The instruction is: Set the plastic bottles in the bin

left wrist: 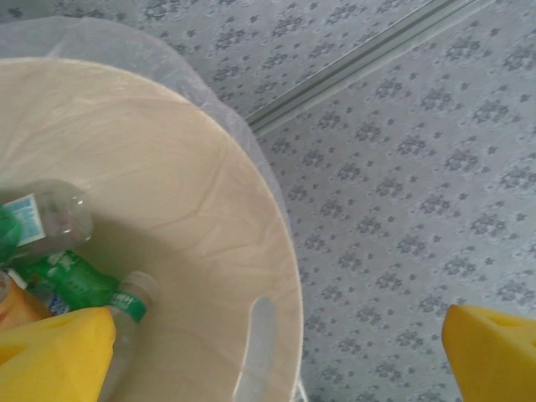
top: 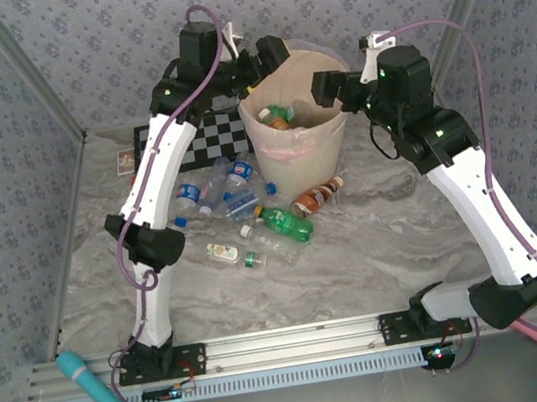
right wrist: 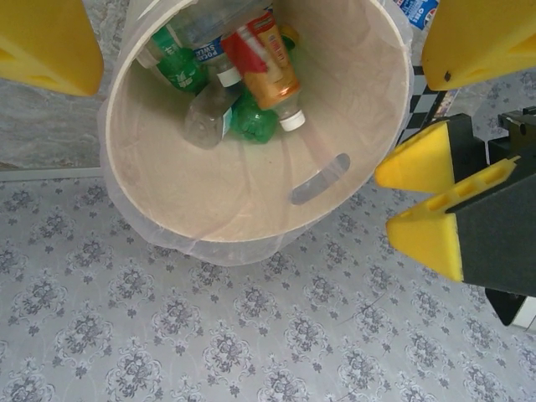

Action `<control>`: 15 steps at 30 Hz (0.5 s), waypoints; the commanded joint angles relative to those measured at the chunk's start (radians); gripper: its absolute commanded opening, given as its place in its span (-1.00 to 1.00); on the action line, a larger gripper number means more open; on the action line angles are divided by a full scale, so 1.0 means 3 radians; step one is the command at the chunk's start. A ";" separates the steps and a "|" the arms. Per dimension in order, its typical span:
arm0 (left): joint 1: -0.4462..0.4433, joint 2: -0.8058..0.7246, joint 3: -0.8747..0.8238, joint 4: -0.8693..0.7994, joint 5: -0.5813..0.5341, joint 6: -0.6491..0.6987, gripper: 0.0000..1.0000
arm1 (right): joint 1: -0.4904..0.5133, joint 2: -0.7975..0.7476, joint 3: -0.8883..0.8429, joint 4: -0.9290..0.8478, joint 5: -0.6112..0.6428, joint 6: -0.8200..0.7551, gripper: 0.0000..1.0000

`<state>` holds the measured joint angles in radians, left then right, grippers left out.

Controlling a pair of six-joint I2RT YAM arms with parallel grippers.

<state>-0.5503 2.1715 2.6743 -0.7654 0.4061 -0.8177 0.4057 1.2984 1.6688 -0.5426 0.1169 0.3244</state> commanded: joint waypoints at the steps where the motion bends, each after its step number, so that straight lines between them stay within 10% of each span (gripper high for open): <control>1: -0.0014 -0.0316 0.0101 -0.0291 -0.0191 0.0333 1.00 | 0.0058 -0.0040 -0.0047 0.0041 0.0004 0.0009 0.99; 15: 0.0330 -0.1919 -0.2358 0.0136 -0.0970 0.0704 1.00 | 0.0478 -0.0148 -0.0623 0.0038 0.0088 -0.0220 0.99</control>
<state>-0.4911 1.6764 2.0926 -0.8017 0.1768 -0.6212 0.5182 1.2888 1.5185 -0.5419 0.1188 0.3027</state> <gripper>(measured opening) 0.997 0.995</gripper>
